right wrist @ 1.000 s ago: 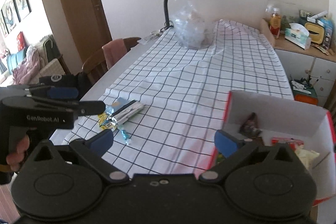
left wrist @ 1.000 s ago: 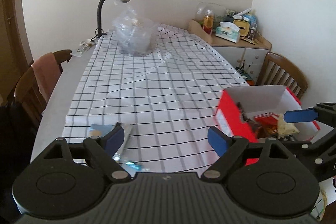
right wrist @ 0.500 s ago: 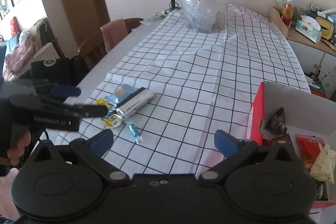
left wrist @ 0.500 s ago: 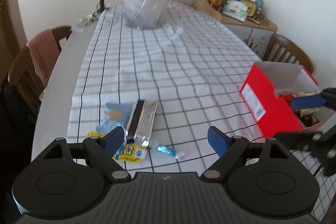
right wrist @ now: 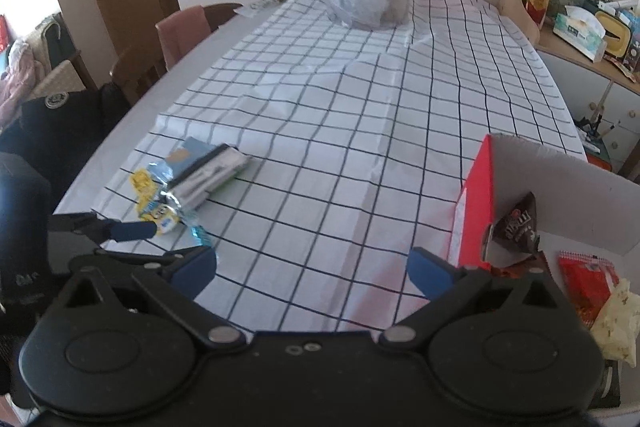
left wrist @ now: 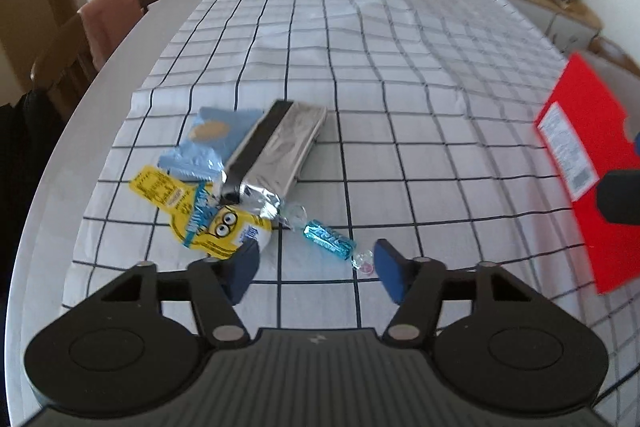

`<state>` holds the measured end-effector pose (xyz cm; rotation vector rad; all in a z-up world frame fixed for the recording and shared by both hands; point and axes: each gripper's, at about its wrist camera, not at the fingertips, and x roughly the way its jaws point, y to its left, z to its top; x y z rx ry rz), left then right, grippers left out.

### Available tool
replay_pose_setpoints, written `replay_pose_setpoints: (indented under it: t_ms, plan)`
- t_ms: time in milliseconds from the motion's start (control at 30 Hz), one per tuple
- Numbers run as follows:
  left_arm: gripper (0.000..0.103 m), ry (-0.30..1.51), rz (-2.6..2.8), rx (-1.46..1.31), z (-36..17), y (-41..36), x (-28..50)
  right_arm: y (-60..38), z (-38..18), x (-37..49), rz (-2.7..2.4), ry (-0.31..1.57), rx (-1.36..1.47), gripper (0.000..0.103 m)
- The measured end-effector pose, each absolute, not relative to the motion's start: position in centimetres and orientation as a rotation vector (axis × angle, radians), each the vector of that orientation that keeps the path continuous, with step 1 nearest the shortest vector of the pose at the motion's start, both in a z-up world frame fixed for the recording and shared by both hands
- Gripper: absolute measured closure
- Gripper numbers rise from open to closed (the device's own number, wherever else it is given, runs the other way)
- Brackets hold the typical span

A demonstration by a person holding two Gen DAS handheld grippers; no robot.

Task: Organize snacks
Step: 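Move both tools back from the box to the remaining snacks, then grasp the blue candy with the left tool while the right tool grasps the silver biscuit pack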

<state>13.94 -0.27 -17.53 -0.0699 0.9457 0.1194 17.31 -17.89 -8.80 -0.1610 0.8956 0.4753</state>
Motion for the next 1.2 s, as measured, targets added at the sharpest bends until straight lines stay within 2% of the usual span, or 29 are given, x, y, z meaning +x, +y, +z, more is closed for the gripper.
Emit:
replay_pose_setpoints:
  t_ms: [167,300,400,633,1100,1200]
  plan:
    - [0.051,0.962,0.167,-0.089,-18.3,-1.5,15.3,-18.1,-9.5,18.3,0.482,0.902,-0.164,0.001]
    - [0.062,0.991,0.220,-0.114,-18.6,-1.5,16.3,-18.1,-9.8,19.0,0.486,0.900,-0.169,0.002]
    - [0.066,0.991,0.237,-0.126,-18.6,-1.2,16.5,-18.0,-9.8,19.5,0.491,0.895,-0.173,0.003]
    - [0.090,0.988,0.235,-0.161,-18.6,0.0,15.9,-16.5,-10.0,20.7,0.518,0.892,-0.189,0.003]
    - [0.091,0.965,0.197,-0.344,-16.8,5.0,11.1,-8.9,-12.6,25.6,0.485,1.012,-0.123,0.004]
    - [0.091,0.930,0.239,-0.381,-16.0,7.0,10.3,-6.3,-13.4,26.4,0.450,1.044,-0.094,0.007]
